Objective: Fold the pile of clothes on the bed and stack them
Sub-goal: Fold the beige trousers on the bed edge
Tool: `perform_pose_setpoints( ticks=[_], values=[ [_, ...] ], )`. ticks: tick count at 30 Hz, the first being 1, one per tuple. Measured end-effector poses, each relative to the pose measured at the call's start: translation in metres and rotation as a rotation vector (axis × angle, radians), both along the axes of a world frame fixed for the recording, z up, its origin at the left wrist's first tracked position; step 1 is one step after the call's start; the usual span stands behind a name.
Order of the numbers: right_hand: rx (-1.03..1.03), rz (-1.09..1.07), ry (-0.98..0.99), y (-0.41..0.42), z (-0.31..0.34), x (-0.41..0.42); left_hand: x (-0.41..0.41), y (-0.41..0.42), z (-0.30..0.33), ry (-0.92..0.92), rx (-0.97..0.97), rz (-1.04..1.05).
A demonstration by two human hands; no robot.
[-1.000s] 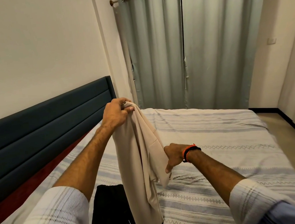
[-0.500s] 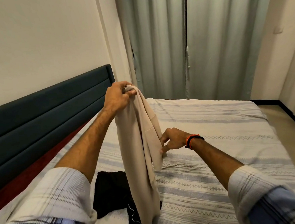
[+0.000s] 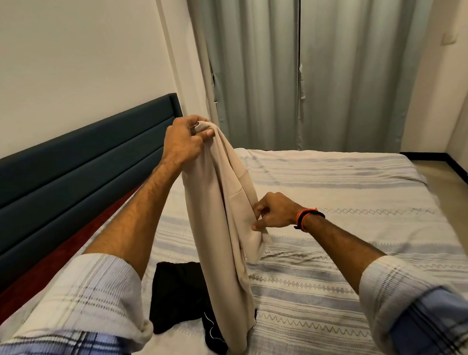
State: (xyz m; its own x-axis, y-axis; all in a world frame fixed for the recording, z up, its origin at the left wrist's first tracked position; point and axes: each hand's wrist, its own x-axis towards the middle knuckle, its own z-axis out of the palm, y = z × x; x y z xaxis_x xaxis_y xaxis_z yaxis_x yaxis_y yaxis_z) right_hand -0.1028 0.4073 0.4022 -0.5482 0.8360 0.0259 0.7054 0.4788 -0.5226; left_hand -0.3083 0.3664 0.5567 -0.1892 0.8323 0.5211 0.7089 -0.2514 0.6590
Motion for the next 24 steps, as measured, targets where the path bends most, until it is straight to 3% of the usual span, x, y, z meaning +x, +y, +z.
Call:
perform_pose_setpoints(
  ticks=[14, 21, 24],
  values=[
    [-0.167, 0.066, -0.238, -0.012, -0.015, -0.002, -0.004, 0.003, 0.000, -0.067, 0.016, 0.001],
    [-0.100, 0.089, -0.205, -0.010, -0.016, 0.006, -0.005, 0.000, -0.001, -0.077, 0.016, 0.013],
    [-0.083, 0.084, -0.099, -0.014, -0.014, 0.003, -0.003, -0.001, 0.002, -0.073, 0.027, -0.004]
  ],
)
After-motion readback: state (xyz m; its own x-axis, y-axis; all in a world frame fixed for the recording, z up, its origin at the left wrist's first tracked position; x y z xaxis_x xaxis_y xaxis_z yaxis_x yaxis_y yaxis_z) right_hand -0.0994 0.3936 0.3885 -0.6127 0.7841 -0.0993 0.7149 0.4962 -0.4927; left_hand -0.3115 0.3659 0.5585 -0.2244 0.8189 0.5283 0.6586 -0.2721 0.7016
